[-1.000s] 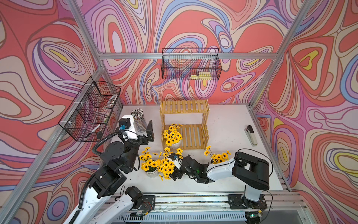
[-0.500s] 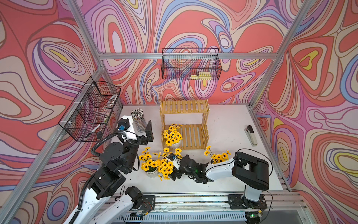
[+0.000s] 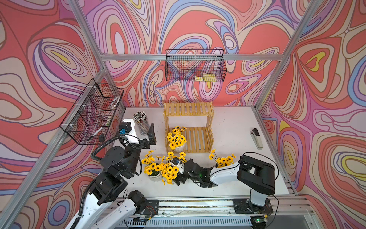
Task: Take the sunflower pots off the shelves
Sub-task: Place the sunflower pot at the center of the board.
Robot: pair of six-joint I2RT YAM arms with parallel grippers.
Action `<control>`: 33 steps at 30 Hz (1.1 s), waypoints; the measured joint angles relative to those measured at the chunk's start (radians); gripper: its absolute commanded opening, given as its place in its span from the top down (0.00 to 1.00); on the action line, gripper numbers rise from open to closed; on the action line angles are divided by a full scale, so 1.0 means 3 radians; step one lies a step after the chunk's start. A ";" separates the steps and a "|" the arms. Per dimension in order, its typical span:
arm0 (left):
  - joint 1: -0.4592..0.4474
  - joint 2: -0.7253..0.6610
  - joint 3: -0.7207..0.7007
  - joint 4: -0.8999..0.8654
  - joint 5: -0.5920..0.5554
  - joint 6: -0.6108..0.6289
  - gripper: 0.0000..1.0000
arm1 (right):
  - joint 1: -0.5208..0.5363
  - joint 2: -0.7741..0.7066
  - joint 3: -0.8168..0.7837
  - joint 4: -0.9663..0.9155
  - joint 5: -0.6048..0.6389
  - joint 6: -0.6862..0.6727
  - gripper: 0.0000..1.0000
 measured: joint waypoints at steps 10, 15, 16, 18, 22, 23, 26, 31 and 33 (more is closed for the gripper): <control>0.0000 -0.0045 0.0000 0.0000 -0.0001 0.0000 0.00 | 0.0000 -0.0008 -0.0211 0.0289 -0.0093 -0.0038 0.02; 0.0000 -0.0045 -0.0001 -0.0001 -0.0001 0.0000 0.00 | 0.0000 -0.0053 -0.0350 0.0472 -0.0151 -0.0038 0.02; 0.0000 -0.0045 -0.0001 -0.0001 -0.0001 0.0000 0.00 | 0.0000 -0.0064 -0.0364 0.0484 -0.0159 -0.0038 0.02; 0.0000 -0.0045 -0.0001 -0.0001 -0.0001 0.0000 0.00 | 0.0000 -0.0085 -0.0385 0.0520 -0.0164 -0.0037 0.02; 0.0000 -0.0045 0.0000 -0.0001 -0.0001 0.0000 0.00 | 0.0000 -0.0202 -0.0431 0.0589 -0.0170 -0.0036 0.02; 0.0000 -0.0045 0.0000 -0.0001 -0.0001 0.0001 0.00 | 0.0000 -0.0242 -0.0440 0.0609 -0.0173 -0.0036 0.02; 0.0000 -0.0043 0.0000 -0.0001 -0.0001 0.0003 0.00 | 0.0000 -0.0351 -0.0456 0.0617 -0.0175 -0.0038 0.02; 0.0000 -0.0028 0.0000 -0.0001 -0.0001 0.0011 0.00 | 0.0000 -0.0456 -0.0469 0.0582 -0.0200 -0.0041 0.02; 0.0000 -0.0017 0.0000 -0.0004 -0.0001 0.0013 0.00 | 0.0000 -0.0524 -0.0496 0.0525 -0.0210 -0.0039 0.02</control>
